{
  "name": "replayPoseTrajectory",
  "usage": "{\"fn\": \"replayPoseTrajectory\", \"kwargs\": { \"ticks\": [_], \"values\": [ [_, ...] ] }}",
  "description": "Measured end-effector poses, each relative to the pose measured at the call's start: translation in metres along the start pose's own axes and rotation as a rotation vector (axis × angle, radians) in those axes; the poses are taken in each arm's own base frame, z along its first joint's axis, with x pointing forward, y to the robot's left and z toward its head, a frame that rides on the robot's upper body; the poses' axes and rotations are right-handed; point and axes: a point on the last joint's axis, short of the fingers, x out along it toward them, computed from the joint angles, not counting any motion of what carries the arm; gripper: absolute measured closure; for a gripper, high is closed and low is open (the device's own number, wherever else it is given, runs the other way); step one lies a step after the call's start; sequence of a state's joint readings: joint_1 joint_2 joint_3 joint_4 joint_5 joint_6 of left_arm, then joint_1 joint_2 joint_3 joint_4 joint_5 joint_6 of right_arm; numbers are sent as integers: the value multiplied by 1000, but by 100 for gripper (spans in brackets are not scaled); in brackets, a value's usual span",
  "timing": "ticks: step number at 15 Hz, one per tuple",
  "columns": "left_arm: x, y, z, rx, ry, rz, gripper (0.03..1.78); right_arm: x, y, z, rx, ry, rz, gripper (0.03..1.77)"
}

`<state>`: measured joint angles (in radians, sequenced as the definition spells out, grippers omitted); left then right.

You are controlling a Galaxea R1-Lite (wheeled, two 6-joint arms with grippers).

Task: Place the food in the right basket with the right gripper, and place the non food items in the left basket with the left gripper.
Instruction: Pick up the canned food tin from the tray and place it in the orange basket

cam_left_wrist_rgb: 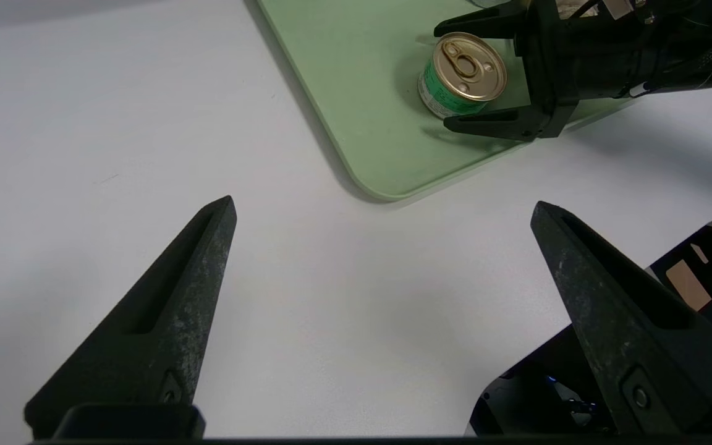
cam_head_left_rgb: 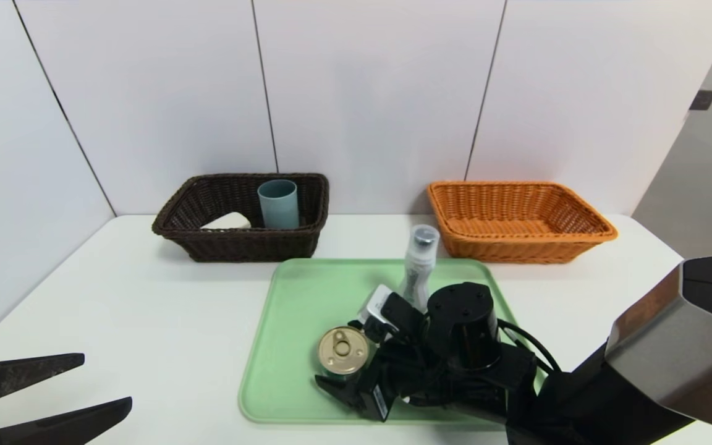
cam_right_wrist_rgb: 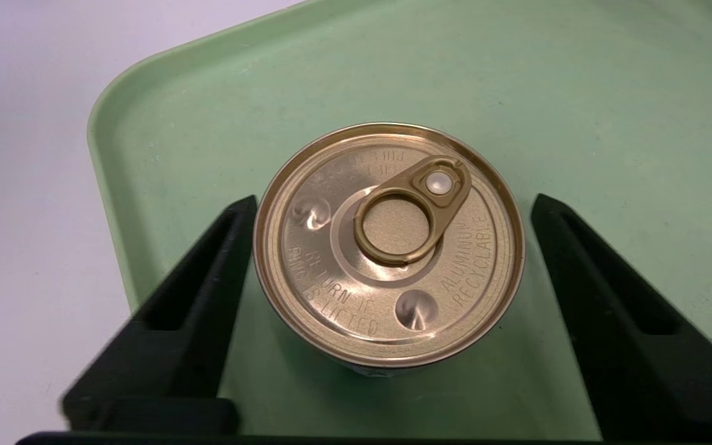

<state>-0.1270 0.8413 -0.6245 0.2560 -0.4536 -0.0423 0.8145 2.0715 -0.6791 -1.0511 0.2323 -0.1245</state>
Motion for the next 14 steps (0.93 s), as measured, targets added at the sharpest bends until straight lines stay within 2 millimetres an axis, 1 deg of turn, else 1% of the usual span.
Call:
{"fn": "replayPoseTrajectory", "kwargs": {
  "ticks": [2, 3, 5, 9, 11, 14],
  "values": [
    [0, 0, 0, 0, 1, -1, 12, 0, 1, 0, -1, 2, 2, 66],
    [0, 0, 0, 0, 0, -1, 12, 0, 1, 0, -1, 0, 3, 76],
    [0, 0, 0, 0, 0, -1, 12, 0, 1, 0, -1, 0, 3, 80],
    [0, 0, 1, 1, -2, 0, 12, -4, 3, 7, -4, -21, 5, 81],
    [0, 0, 1, 1, -4, 1, 12, -9, 5, 16, -13, -49, 7, 82],
    [0, 0, 1, 0, -4, 2, 12, -19, 8, 34, -29, -110, 8, 82]
  ]
}}
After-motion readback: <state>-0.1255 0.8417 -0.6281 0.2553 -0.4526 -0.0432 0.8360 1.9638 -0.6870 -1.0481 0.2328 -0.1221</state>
